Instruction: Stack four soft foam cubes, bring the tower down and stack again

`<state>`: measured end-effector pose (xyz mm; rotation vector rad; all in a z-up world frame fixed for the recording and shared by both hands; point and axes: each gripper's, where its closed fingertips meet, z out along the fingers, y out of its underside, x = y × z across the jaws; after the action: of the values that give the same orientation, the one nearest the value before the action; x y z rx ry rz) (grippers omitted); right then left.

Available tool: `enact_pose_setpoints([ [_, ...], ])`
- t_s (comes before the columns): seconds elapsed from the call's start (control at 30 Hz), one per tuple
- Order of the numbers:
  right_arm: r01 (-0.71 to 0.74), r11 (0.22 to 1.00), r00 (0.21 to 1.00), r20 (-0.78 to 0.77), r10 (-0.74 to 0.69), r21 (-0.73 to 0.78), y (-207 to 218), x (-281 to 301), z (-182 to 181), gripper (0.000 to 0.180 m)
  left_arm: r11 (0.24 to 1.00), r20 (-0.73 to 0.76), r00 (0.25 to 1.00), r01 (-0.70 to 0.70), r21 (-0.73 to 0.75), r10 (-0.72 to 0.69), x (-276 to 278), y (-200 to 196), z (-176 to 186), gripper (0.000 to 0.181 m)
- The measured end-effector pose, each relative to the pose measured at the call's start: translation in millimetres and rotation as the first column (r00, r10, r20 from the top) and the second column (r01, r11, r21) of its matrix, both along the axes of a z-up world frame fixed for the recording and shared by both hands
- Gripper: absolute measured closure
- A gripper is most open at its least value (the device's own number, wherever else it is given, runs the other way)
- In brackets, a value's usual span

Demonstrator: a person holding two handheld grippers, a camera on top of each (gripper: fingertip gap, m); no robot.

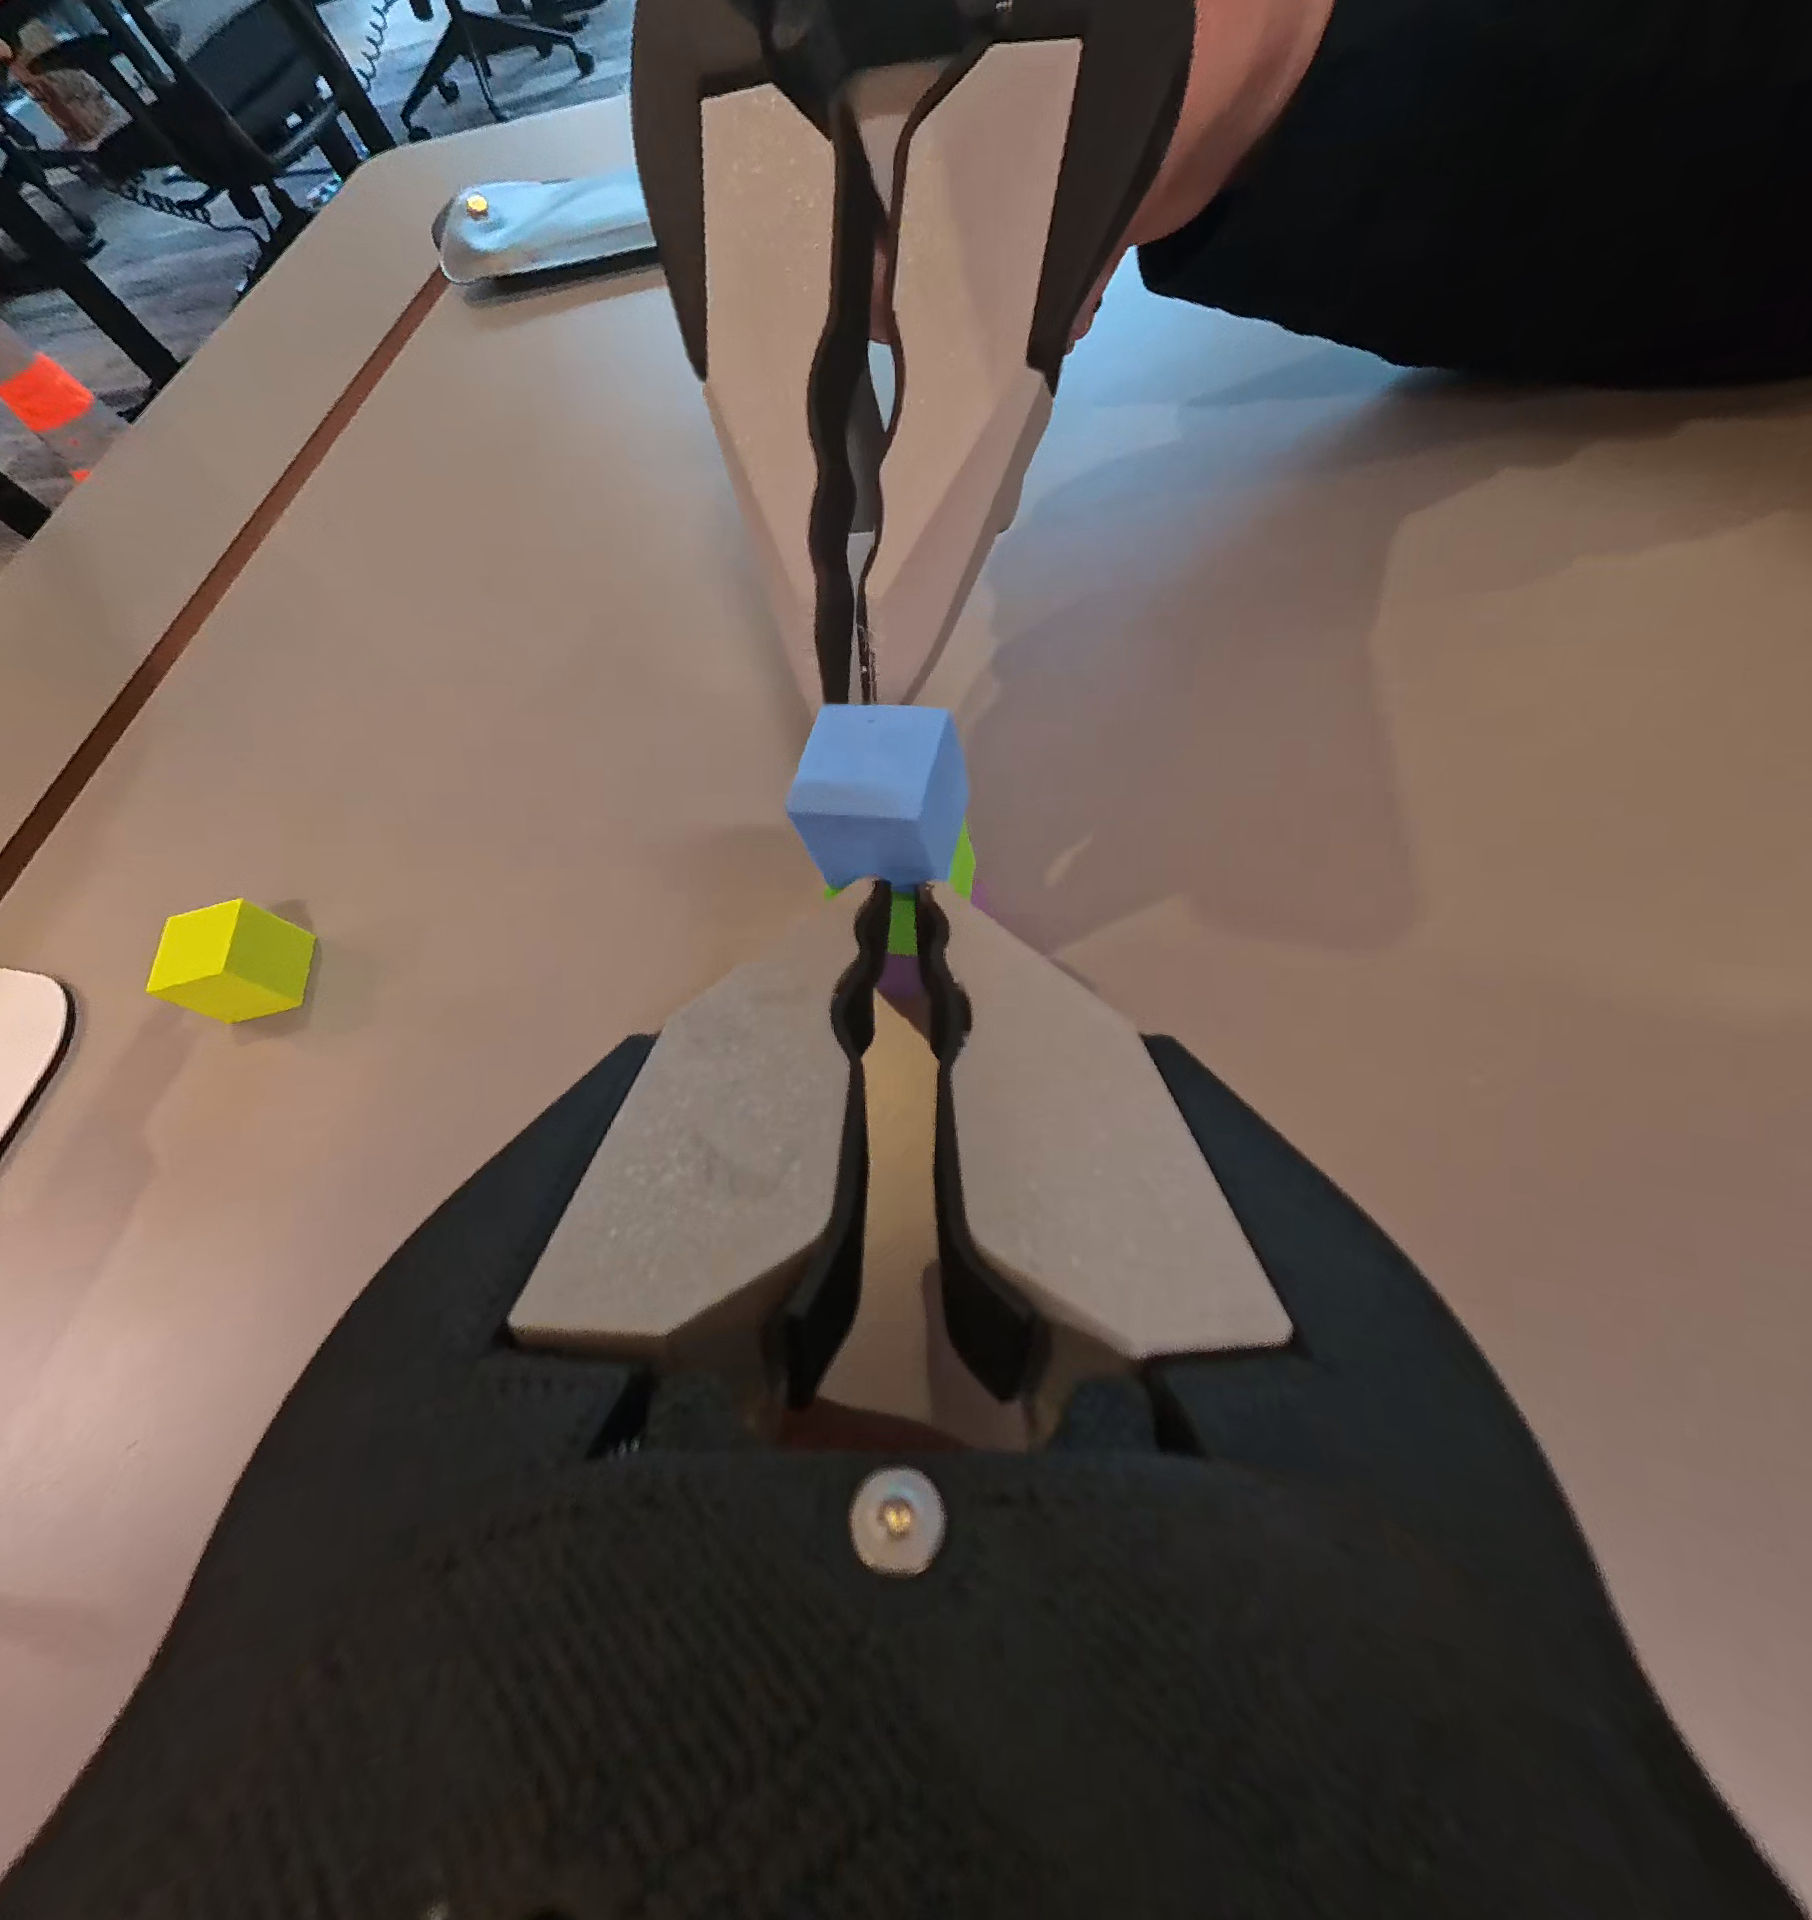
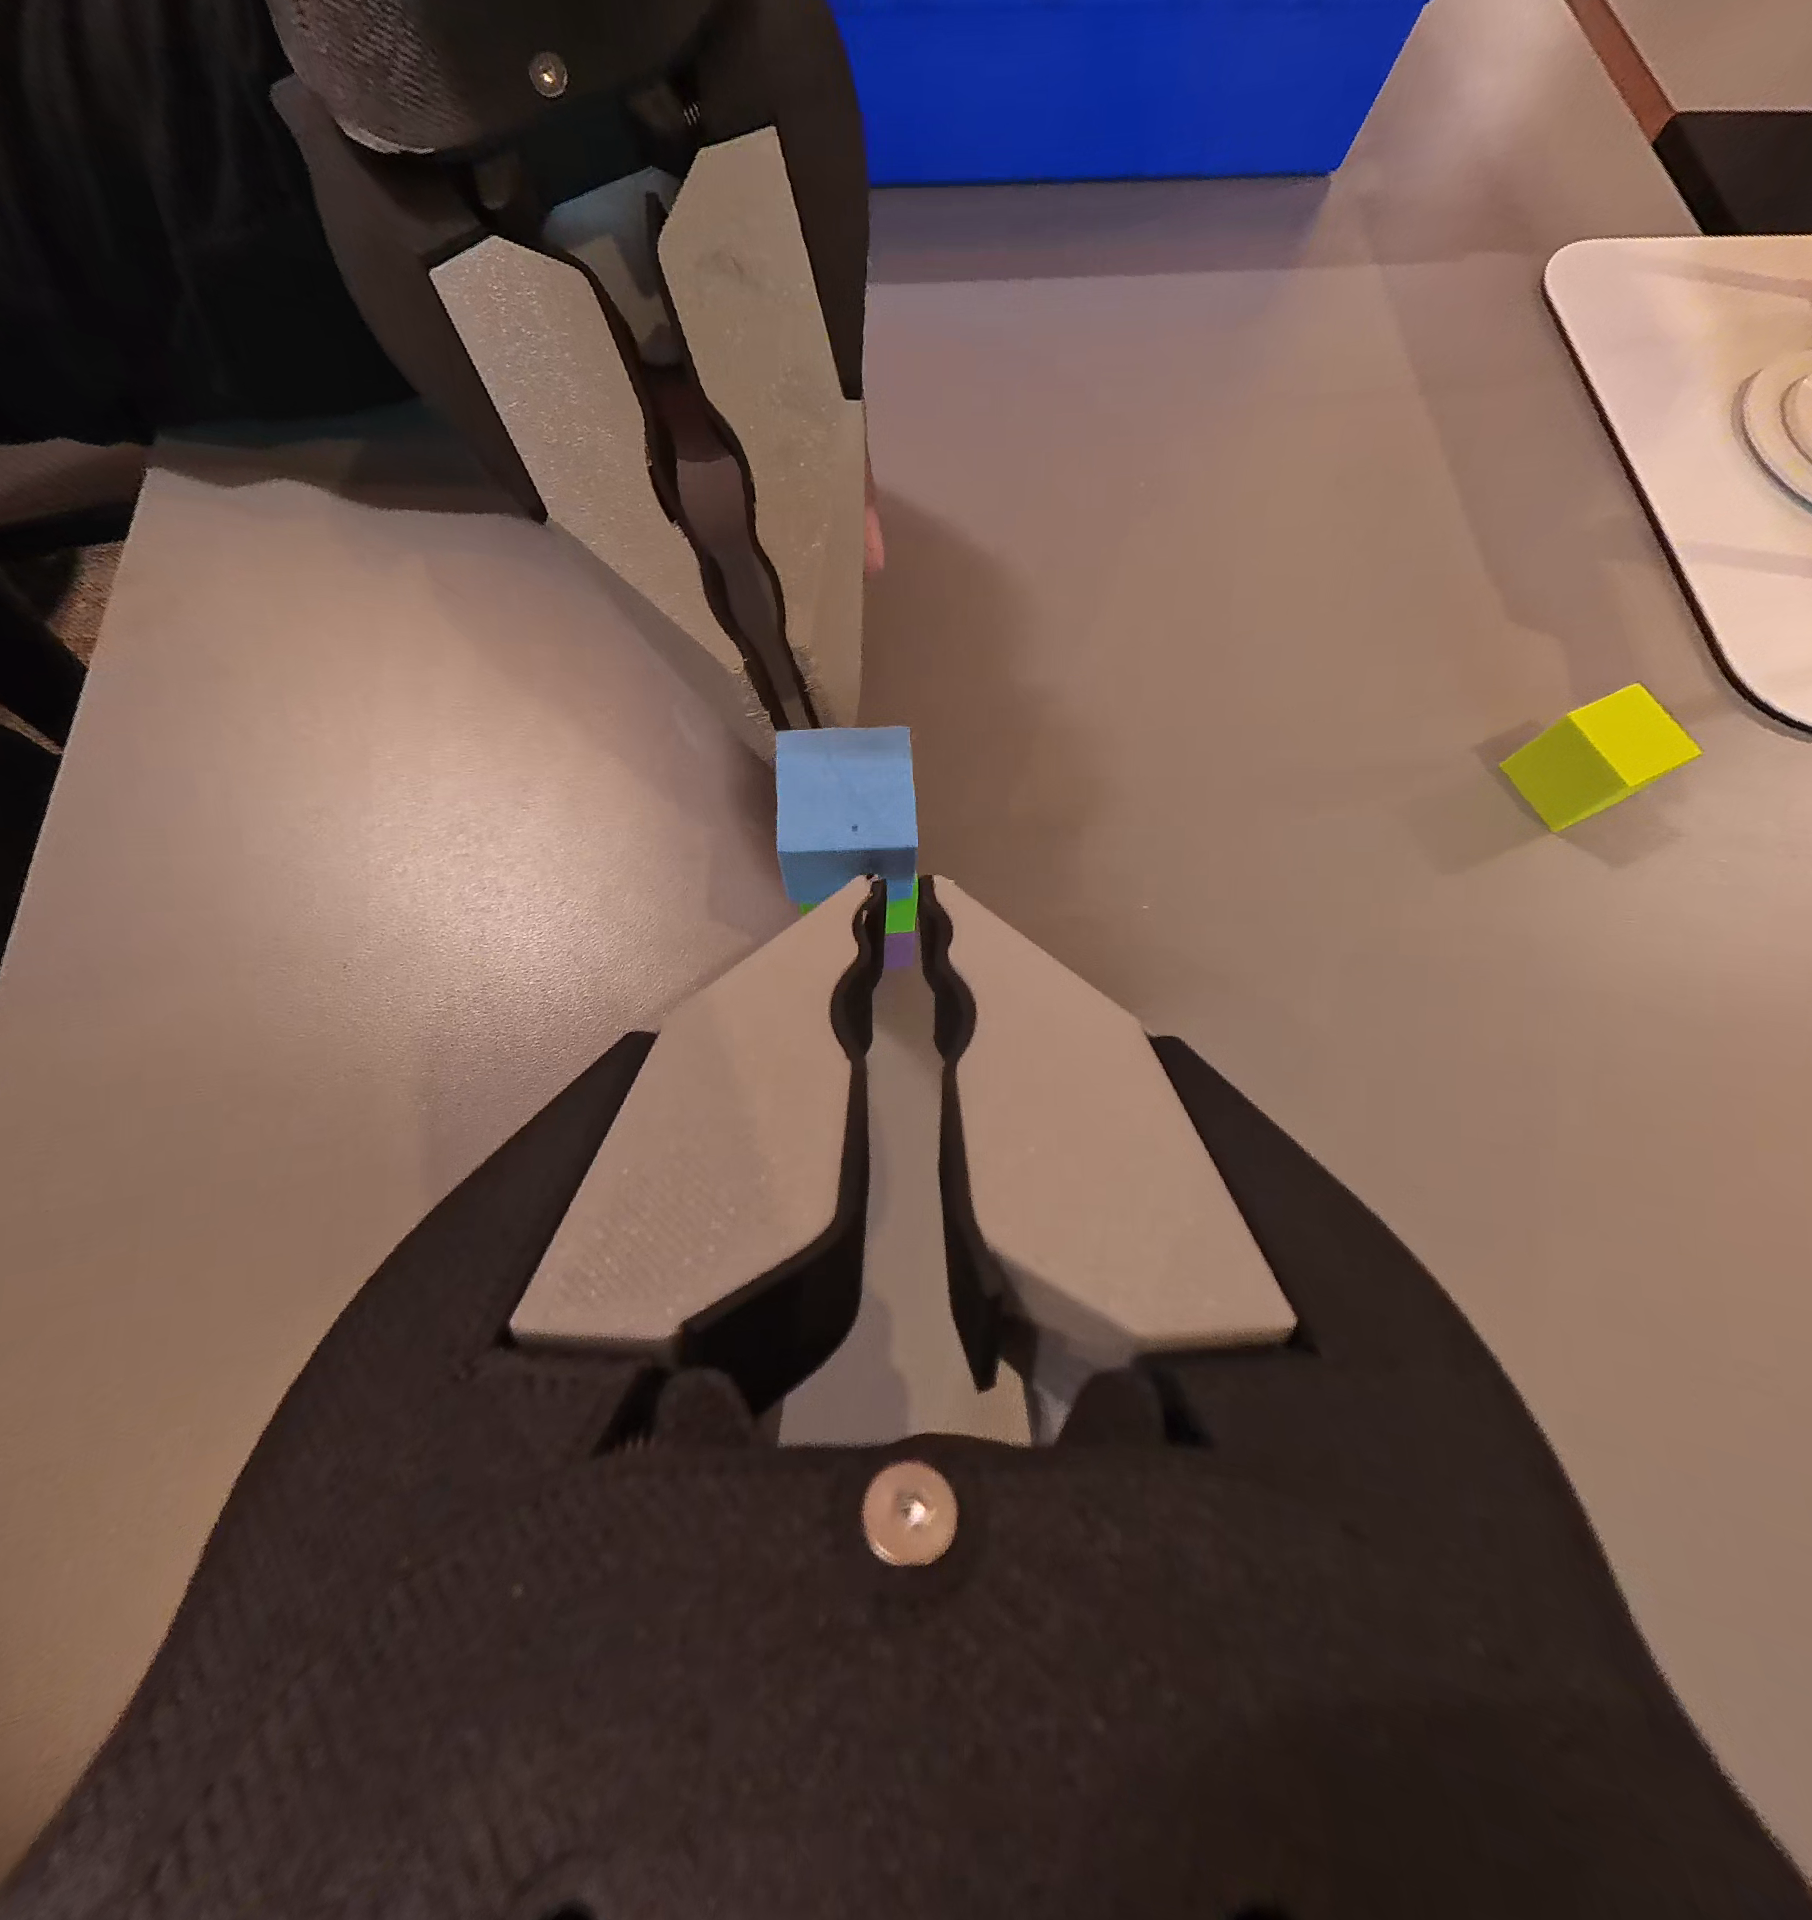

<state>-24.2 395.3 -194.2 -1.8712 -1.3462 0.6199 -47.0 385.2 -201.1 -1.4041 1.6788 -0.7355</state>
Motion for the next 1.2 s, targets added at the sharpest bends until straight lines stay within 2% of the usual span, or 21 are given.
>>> enact_pose_setpoints([
  [1.2,0.001,1.000,1.000,-0.002,-0.001,0.007,0.7,-2.8,0.4,0.177,0.999,0.016,1.000,-0.019,0.026,0.018,0.4,4.5,2.7,0.172],
])
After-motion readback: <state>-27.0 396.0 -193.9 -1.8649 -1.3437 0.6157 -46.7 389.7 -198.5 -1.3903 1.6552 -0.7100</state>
